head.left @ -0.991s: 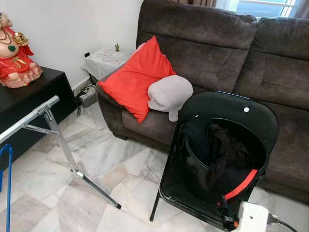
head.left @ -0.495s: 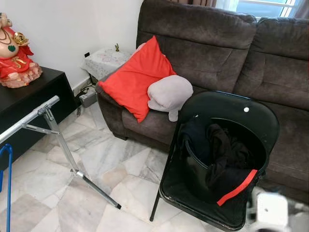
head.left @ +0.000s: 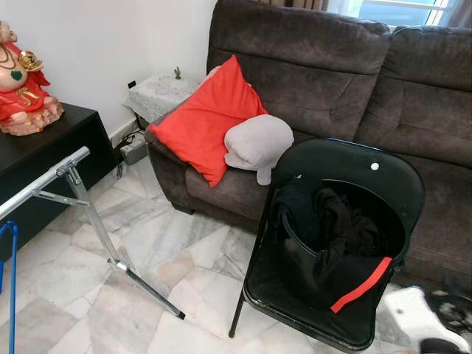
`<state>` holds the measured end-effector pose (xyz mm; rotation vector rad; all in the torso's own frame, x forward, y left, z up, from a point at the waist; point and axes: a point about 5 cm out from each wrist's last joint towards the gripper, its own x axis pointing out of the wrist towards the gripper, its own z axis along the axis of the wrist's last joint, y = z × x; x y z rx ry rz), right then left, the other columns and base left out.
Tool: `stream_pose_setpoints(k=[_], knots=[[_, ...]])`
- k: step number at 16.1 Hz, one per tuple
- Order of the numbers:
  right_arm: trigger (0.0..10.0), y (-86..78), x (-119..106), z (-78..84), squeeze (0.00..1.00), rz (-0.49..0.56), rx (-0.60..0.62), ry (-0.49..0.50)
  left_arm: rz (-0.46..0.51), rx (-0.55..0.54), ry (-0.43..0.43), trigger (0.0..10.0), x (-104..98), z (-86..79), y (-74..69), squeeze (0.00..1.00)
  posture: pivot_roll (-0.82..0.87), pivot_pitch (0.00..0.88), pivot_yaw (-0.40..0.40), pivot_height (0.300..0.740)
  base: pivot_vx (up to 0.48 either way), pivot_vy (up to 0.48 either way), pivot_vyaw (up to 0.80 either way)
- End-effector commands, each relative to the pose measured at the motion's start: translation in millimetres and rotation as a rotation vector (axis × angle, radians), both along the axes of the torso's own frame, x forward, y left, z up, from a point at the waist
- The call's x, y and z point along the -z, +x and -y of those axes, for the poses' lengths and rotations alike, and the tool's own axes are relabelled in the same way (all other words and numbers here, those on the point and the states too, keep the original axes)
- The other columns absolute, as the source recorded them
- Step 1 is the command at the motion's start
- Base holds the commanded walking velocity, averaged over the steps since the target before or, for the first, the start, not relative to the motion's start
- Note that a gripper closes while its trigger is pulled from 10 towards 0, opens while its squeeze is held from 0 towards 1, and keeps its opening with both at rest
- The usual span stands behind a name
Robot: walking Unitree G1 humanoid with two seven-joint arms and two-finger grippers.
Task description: Hang hanger
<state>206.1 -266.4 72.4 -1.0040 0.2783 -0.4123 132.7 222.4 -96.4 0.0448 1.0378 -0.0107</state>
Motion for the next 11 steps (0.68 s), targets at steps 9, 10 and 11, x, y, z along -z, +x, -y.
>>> stream_pose_setpoints(k=[9,10,11], knots=[[10.0,9.5,22.3,-7.6,0.0,-0.143,-0.125,-0.074,-0.023,0.007,0.012,10.0,1.5,-3.1,-5.9,0.0,-0.03,0.077,0.032,0.74,0.0,0.0,0.0],[10.0,9.0,23.2,-9.4,0.0,-0.151,-0.14,-0.079,-0.024,0.008,0.011,10.0,1.5,-3.1,-6.1,0.0,-0.03,0.077,0.032,0.74,0.0,0.0,0.0],[10.0,8.6,24.8,-12.3,0.0,-0.163,-0.164,-0.09,-0.024,0.01,0.011,10.0,1.6,-3.0,-6.2,0.0,-0.03,0.074,0.032,0.74,0.0,0.0,0.0]])
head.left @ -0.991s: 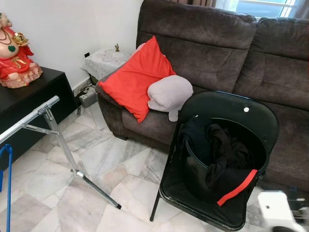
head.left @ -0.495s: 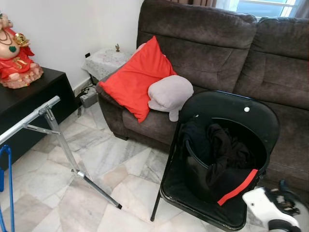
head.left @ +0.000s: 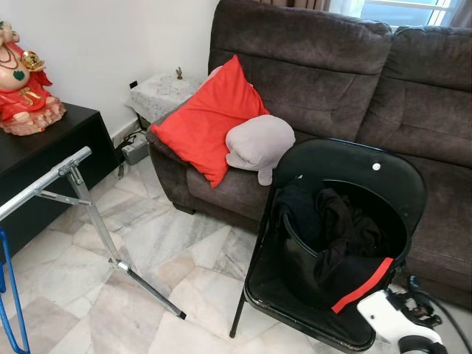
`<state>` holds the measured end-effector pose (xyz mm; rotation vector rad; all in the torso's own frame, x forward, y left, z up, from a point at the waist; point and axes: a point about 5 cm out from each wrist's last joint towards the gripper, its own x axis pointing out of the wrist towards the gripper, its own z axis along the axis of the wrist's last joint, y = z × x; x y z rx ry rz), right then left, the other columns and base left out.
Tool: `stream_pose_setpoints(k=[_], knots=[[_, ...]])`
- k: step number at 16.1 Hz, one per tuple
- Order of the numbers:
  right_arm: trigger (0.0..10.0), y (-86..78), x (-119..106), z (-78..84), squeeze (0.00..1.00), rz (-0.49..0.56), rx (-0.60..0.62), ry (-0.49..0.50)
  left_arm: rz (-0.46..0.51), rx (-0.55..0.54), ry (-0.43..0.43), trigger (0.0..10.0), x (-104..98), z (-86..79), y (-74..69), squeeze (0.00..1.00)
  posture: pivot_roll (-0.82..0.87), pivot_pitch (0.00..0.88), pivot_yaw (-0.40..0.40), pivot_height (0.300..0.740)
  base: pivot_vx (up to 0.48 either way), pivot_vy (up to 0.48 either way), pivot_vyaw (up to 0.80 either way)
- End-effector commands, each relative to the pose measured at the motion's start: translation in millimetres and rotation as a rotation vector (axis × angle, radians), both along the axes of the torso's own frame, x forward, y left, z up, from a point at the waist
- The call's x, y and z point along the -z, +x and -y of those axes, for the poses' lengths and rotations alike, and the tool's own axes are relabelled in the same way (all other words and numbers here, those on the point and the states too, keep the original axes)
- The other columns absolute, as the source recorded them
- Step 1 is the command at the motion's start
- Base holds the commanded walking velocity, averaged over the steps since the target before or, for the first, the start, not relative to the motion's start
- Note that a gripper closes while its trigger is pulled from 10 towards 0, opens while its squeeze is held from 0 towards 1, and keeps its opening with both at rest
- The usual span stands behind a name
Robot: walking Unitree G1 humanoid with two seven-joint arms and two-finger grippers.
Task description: Hang hanger
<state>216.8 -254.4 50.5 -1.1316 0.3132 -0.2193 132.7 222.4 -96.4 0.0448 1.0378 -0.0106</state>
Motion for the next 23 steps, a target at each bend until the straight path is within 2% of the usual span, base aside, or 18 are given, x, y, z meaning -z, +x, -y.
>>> stream_pose_setpoints(k=[1,10,13,15,17,18,19,23], knots=[[10.0,-2.7,4.3,-2.7,0.0,-0.03,-0.03,-0.016,-0.024,0.01,0.01,10.0,1.6,-2.9,-6.2,0.0,-0.03,0.072,0.032,0.74,0.0,0.0,0.0],[10.0,-1.7,12.7,-3.6,0.0,-0.091,-0.044,-0.03,-0.024,0.011,0.009,10.0,1.9,-2.4,-6.9,0.0,-0.03,0.061,0.031,0.74,0.0,0.0,0.0],[10.0,4.5,8.7,-2.6,0.0,-0.08,-0.067,-0.064,-0.024,0.007,0.009,10.0,1.8,-2.7,-6.9,0.0,-0.03,0.068,0.03,0.74,0.0,0.0,0.0],[10.0,6.5,7.7,-3.2,1.0,-0.073,-0.081,-0.063,-0.024,0.006,0.009,10.0,1.8,-2.8,-6.8,0.0,-0.02,0.071,0.029,0.74,0.0,0.0,0.0],[10.0,8.7,6.3,-6.0,1.0,-0.071,-0.096,-0.07,-0.024,0.004,0.009,10.0,1.8,-2.9,-6.6,0.0,-0.02,0.073,0.028,0.74,0.0,0.0,0.0],[10.0,9.1,7.0,-6.9,0.76,-0.075,-0.101,-0.071,-0.024,0.004,0.009,10.0,1.7,-2.9,-6.6,0.0,-0.02,0.074,0.028,0.74,0.0,0.0,0.0],[10.0,9.2,7.7,-8.1,0.0,-0.082,-0.107,-0.074,-0.024,0.004,0.009,10.0,1.7,-2.9,-6.5,0.0,-0.02,0.076,0.028,0.74,0.0,0.0,0.0],[10.0,8.5,10.3,-11.4,0.0,-0.104,-0.133,-0.091,-0.024,0.003,0.01,10.0,1.6,-3.0,-6.2,0.0,-0.02,0.078,0.029,0.74,0.0,0.0,0.0]])
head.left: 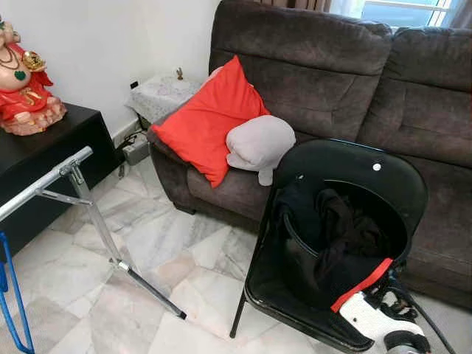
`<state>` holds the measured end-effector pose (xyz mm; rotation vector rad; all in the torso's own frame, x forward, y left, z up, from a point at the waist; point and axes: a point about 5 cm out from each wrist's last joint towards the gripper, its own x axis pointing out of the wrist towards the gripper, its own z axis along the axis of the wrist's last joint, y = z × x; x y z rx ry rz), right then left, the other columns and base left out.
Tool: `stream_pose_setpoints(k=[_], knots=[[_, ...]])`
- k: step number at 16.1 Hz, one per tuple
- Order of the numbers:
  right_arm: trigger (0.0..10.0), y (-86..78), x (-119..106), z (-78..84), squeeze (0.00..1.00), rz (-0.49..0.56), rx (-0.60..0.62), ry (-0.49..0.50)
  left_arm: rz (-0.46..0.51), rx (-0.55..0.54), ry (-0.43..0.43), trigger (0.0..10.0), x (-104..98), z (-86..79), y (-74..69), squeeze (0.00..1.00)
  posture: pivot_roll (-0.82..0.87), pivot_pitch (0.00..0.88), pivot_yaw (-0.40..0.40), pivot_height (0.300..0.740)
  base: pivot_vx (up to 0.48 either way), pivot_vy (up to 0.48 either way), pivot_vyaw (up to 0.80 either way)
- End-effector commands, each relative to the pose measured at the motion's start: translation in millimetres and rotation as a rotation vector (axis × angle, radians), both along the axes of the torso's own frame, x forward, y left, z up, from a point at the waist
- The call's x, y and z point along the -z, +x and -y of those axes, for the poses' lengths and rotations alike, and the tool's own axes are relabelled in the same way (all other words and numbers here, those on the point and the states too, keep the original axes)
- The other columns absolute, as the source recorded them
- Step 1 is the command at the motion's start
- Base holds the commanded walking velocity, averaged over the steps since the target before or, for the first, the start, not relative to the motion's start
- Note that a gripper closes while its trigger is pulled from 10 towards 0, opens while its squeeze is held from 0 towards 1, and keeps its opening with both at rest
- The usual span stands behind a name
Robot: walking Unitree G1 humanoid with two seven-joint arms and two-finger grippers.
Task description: Hang hanger
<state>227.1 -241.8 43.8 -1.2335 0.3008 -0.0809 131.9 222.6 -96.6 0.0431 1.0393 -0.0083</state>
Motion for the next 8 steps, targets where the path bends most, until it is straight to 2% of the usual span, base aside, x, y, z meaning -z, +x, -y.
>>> stream_pose_setpoints(k=[1,8], knots=[[10.0,-2.0,4.1,1.4,0.0,-0.031,-0.007,-0.015,-0.022,0.006,0.01,10.0,1.4,-2.8,-5.4,0.0,-0.02,0.078,0.029,0.74,0.0,0.0,0.0],[10.0,-2.4,9.6,4.2,0.0,-0.073,0.005,-0.024,-0.023,0.006,0.008,10.0,1.4,-2.8,-5.3,0.0,-0.02,0.081,0.029,0.74,0.0,0.0,0.0]])
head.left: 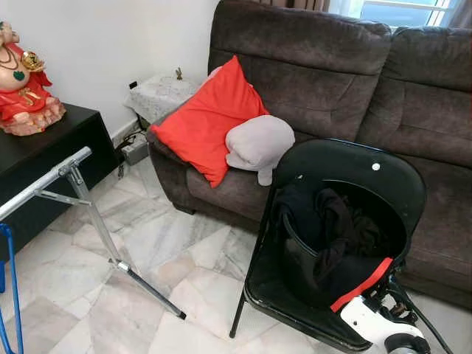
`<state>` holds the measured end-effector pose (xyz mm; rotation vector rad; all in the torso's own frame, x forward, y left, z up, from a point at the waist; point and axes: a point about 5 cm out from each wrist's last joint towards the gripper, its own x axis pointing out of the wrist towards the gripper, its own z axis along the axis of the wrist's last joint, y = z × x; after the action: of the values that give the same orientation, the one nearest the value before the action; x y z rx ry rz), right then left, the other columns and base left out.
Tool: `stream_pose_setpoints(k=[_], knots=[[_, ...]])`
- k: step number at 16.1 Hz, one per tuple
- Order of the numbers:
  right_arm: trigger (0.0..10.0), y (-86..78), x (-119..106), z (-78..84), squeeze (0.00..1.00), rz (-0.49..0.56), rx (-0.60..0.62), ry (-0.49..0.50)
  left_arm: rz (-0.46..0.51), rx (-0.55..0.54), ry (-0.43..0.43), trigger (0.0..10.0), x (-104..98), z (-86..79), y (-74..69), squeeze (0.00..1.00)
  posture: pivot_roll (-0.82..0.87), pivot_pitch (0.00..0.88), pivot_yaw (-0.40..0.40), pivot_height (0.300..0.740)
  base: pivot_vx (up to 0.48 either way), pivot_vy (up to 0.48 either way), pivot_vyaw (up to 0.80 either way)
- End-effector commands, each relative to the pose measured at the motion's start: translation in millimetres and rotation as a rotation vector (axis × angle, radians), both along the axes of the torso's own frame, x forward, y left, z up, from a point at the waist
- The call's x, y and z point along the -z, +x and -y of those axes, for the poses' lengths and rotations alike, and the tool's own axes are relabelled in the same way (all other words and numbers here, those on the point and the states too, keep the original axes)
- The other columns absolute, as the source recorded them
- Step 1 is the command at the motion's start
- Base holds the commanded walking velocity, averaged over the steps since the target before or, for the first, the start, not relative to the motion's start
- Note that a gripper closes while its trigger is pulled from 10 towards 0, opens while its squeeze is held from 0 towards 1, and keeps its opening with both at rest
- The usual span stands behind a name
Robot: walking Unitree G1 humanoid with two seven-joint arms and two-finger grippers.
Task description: Hang hanger
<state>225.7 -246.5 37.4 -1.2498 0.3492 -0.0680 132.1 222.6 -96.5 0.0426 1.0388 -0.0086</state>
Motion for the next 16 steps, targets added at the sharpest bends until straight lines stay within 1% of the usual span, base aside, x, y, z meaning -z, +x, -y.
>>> stream_pose_setpoints(k=[1,5,7,9,13,15,16], knots=[[10.0,-0.6,2.9,-0.6,0.0,-0.026,-0.009,-0.008,-0.024,0.006,0.009,10.0,1.4,-2.9,-5.5,0.0,-0.02,0.081,0.029,0.74,0.0,0.0,0.0],[10.0,3.2,0.1,-1.7,0.0,-0.001,-0.014,-0.001,-0.023,0.005,0.01,10.0,1.4,-3.1,-5.4,0.0,-0.02,0.081,0.029,0.74,0.0,0.0,0.0],[10.0,5.3,-0.9,-7.1,0.0,0.008,-0.033,0.009,-0.021,0.005,0.009,10.0,1.3,-2.7,-5.0,0.0,-0.02,0.08,0.029,0.74,0.0,0.0,0.0],[10.0,5.7,-3.1,-6.8,0.0,0.025,-0.039,-0.005,-0.021,0.005,0.009,10.0,1.4,-2.7,-5.2,0.0,-0.02,0.081,0.03,0.74,0.0,0.0,0.0],[10.0,5.3,-14.1,-0.8,0.0,0.108,-0.007,-0.036,-0.022,0.003,0.011,10.0,1.4,-2.7,-5.3,0.0,-0.02,0.08,0.029,0.74,0.0,0.0,0.0],[10.0,6.5,-21.5,1.4,0.0,0.166,0.01,-0.054,-0.021,0.005,0.01,10.0,1.3,-2.7,-5.1,0.0,-0.02,0.077,0.031,0.74,0.0,0.0,0.0],[10.0,6.8,-22.2,1.4,0.0,0.172,0.01,-0.055,-0.021,0.005,0.01,10.0,1.3,-2.7,-5.1,0.0,-0.02,0.077,0.031,0.74,0.0,0.0,0.0]])
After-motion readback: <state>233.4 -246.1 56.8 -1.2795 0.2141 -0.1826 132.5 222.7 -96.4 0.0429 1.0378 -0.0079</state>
